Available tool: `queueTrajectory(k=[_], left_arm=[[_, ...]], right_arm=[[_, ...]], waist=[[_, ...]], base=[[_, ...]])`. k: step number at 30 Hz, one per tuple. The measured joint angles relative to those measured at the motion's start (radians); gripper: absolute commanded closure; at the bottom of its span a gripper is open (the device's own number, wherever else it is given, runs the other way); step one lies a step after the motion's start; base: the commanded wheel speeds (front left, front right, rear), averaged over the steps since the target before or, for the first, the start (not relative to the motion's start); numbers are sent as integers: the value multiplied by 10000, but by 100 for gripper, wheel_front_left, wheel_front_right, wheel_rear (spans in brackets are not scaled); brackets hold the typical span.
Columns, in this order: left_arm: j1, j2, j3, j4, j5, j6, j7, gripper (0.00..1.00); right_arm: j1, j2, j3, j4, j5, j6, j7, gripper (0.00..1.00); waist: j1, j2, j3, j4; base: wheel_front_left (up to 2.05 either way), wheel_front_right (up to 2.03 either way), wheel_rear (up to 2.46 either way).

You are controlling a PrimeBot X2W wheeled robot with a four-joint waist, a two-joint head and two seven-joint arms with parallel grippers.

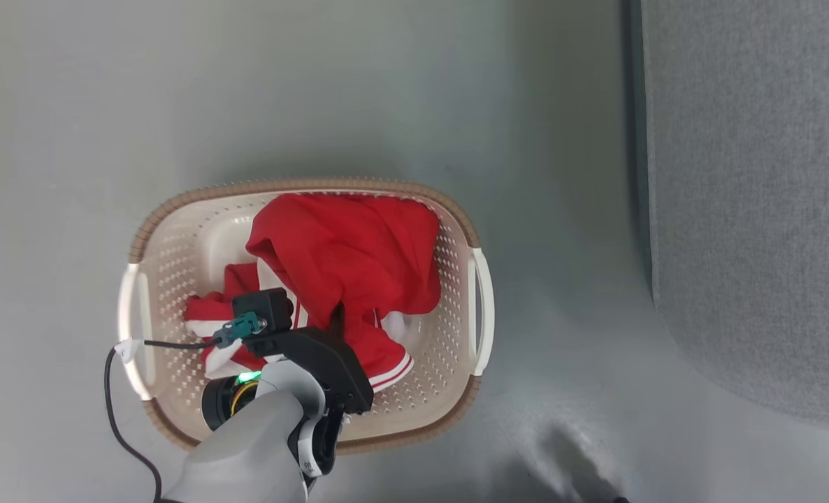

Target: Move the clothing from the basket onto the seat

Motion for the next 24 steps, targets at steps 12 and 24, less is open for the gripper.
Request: queueTrajectory(k=[12,24], left_arm=[[635,-29,677,-96,493,0,0,100],[1423,-90,1941,73,1868,0,0,100]], right_arm=[[161,322,805,849,-196,0,2,0],[386,984,1641,1918,-677,0,2,0]], waist=[[-1,0,-1462,530],[-1,-1,-3396,1027]], base=[[0,0,0],[0,0,0]])
